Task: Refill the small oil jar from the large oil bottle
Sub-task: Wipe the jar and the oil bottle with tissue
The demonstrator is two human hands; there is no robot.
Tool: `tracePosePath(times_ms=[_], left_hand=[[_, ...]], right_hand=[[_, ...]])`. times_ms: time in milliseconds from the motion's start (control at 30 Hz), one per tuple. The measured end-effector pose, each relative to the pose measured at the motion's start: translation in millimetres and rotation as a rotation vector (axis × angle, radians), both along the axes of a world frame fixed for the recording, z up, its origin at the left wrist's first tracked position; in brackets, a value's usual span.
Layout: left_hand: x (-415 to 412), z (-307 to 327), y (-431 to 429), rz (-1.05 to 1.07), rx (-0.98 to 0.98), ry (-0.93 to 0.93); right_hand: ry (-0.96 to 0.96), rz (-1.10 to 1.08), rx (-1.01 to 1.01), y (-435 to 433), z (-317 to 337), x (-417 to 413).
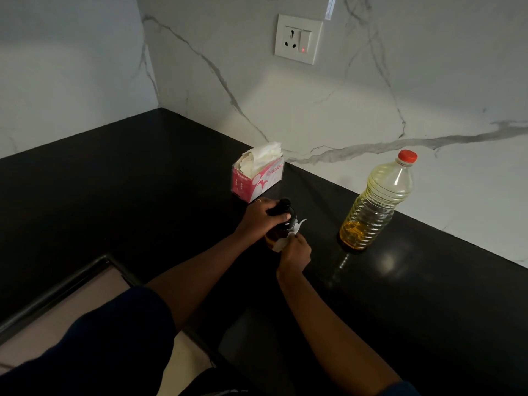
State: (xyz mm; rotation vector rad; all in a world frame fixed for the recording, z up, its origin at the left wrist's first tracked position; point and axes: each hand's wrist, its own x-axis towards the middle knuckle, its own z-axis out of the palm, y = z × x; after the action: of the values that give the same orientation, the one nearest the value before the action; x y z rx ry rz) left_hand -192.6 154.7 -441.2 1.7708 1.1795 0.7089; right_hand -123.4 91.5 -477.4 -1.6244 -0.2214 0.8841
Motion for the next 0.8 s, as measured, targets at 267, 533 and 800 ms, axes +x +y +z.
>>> tracePosePath(times_ms=[267,533,800], left_hand=[[8.6,6.4,2.5,0.042,0.066,0.124],[10.7,15.0,4.6,-0.005,0.049,0.324],[9.1,24.0,4.6,-0.016,-0.054,0.229]], right_hand=[[-0.047,-0.076,0.111,-0.1,15.4,-25.6],[0.028,-0.008,0.021,13.0,20.2,6.2],[0.025,-0.027,0.033,7.1,10.0,-13.8]])
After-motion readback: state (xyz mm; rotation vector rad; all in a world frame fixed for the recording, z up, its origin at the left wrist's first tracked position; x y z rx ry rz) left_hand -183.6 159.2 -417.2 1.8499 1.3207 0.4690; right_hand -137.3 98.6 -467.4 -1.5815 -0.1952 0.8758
